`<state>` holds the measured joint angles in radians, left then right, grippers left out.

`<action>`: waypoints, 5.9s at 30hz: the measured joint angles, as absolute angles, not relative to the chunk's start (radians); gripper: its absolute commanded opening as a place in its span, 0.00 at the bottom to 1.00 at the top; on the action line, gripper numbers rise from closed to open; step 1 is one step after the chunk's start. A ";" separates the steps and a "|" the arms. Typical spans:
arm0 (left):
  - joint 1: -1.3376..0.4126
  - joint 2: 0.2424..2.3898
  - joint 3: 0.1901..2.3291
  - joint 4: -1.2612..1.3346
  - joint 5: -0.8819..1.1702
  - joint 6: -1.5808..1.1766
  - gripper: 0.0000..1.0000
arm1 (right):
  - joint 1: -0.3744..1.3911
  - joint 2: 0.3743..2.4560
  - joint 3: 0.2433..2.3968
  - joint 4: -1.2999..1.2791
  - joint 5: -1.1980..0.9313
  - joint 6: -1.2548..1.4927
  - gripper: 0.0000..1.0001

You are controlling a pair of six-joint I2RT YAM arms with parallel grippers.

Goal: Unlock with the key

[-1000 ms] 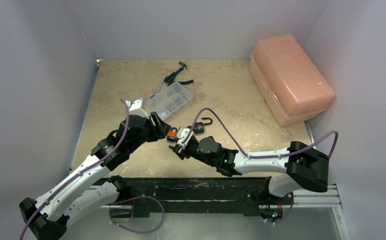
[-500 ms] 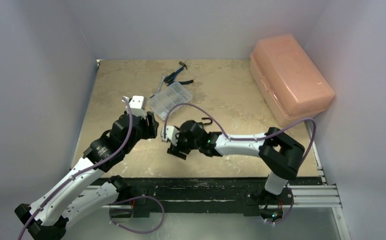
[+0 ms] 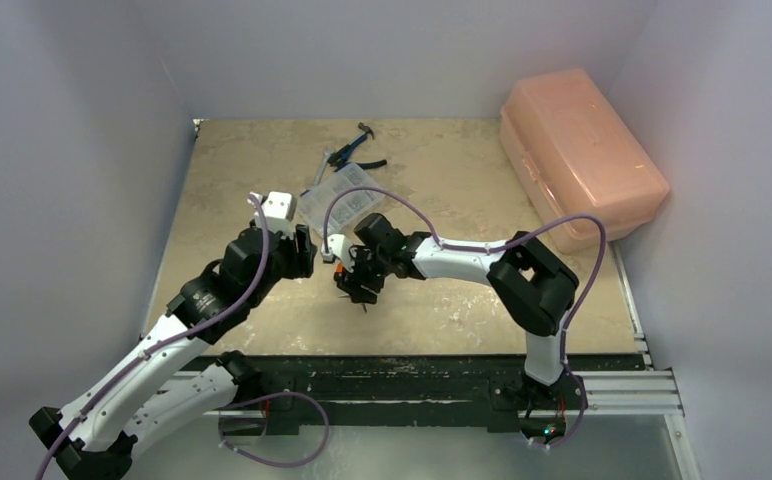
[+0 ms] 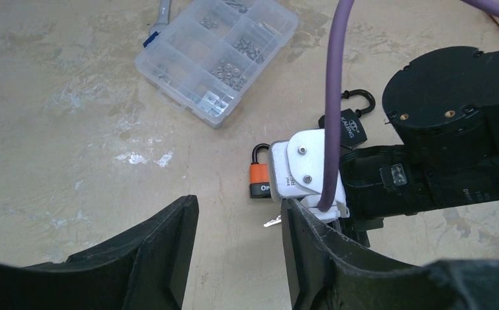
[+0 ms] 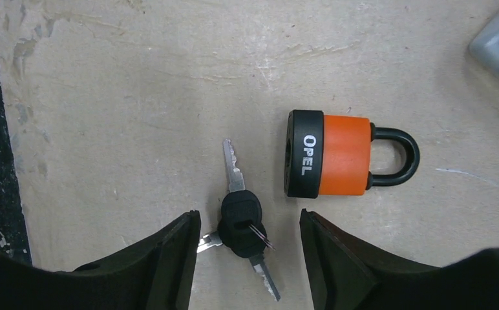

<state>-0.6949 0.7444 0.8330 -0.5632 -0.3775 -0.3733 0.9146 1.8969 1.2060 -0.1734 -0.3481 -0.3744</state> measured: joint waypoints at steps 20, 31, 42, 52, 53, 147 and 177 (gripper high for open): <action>-0.695 0.712 0.833 -0.564 -0.391 -0.374 0.56 | 0.914 1.939 1.206 -0.155 -0.328 -0.375 0.27; -0.695 0.708 0.833 -0.564 -0.397 -0.374 0.57 | 0.914 1.942 1.206 -0.142 -0.313 -0.368 0.01; -0.695 0.625 0.832 -0.561 -0.356 -0.370 0.58 | 0.914 1.657 0.970 0.020 -0.423 -0.263 0.00; -0.695 0.489 0.800 -0.453 -0.141 -0.359 0.55 | 0.914 1.402 0.784 0.299 -0.522 0.004 0.00; -0.695 0.485 0.797 -0.443 -0.118 -0.360 0.54 | 0.914 1.365 0.760 0.332 -0.521 0.030 0.00; -0.695 0.662 0.548 0.297 0.295 -0.680 0.00 | 0.833 0.923 0.618 0.656 -0.385 0.370 0.87; -0.695 0.602 0.649 0.249 0.448 -0.632 0.00 | 0.745 1.193 0.660 1.145 -0.858 0.849 0.30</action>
